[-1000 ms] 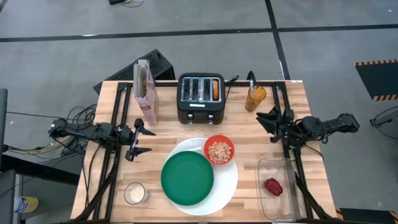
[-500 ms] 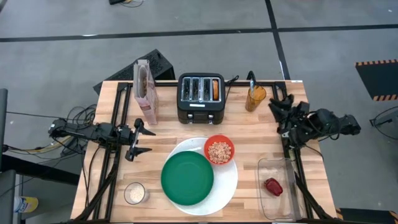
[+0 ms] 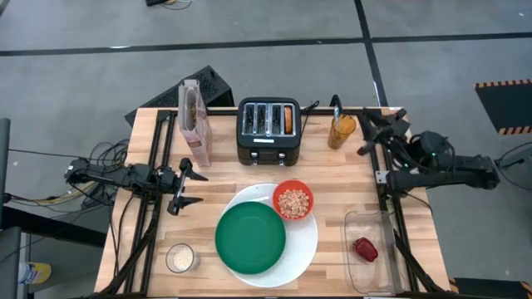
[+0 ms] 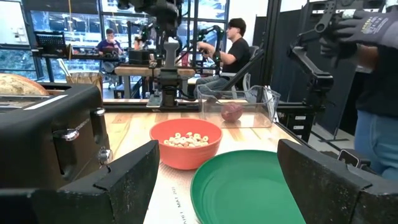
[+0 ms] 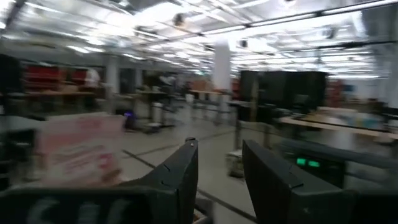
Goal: Arrange a breakfast setting
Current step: Put the spoon from the brown cup to the right of the green plate on the table mat
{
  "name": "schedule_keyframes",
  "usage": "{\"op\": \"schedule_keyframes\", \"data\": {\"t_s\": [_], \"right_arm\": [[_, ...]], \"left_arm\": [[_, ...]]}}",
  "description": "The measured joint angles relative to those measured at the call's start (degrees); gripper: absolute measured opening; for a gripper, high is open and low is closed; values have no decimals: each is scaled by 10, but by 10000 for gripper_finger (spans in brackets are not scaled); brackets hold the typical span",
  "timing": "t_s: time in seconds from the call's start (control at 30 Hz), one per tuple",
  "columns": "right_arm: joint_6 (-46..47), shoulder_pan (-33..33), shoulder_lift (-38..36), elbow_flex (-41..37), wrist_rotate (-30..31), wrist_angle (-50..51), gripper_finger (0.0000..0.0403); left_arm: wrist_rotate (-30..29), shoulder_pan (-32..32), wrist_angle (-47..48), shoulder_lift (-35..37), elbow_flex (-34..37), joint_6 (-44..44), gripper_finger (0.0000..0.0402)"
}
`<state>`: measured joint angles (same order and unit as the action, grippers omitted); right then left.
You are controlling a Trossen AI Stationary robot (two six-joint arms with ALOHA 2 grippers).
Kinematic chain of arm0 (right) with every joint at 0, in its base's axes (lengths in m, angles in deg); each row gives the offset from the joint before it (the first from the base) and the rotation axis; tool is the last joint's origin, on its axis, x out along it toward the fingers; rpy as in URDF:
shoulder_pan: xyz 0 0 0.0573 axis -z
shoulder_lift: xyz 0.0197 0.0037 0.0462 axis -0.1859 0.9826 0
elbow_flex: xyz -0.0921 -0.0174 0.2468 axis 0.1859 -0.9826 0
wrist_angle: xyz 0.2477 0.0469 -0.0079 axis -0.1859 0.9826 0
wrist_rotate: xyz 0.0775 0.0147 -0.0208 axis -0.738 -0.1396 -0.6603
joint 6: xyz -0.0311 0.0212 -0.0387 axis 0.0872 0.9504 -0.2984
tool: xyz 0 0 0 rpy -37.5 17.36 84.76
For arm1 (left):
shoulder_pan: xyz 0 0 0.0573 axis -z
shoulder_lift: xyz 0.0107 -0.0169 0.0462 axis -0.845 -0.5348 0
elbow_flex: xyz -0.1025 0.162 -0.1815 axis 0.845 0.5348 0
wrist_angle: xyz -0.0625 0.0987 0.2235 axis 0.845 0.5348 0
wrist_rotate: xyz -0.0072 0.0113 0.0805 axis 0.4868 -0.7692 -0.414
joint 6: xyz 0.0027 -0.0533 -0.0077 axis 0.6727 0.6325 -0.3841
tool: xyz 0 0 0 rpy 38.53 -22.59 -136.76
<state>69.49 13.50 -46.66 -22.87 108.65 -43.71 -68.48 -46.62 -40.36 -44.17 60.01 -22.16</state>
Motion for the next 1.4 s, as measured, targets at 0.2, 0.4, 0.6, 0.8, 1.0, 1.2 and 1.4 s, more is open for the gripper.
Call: {"op": "schedule_keyframes", "data": {"t_s": [0.2,0.4,0.6,0.8,1.0,1.2,1.4], "right_arm": [[15,83,84,27,1,12,146],[127,174,147,28,-9,67,147],[215,256,208,28,-77,89,157],[260,309,267,28,-135,89,185],[264,331,314,28,-151,89,242],[267,331,340,28,-151,94,280],[299,343,366,28,-152,112,286]], "left_arm": [[0,0,0,0,0,0,311],[0,0,0,0,0,0,311],[0,0,0,0,0,0,311],[0,0,0,0,0,0,311],[0,0,0,0,0,0,311],[0,0,0,0,0,0,311],[0,0,0,0,0,1,311]]}}
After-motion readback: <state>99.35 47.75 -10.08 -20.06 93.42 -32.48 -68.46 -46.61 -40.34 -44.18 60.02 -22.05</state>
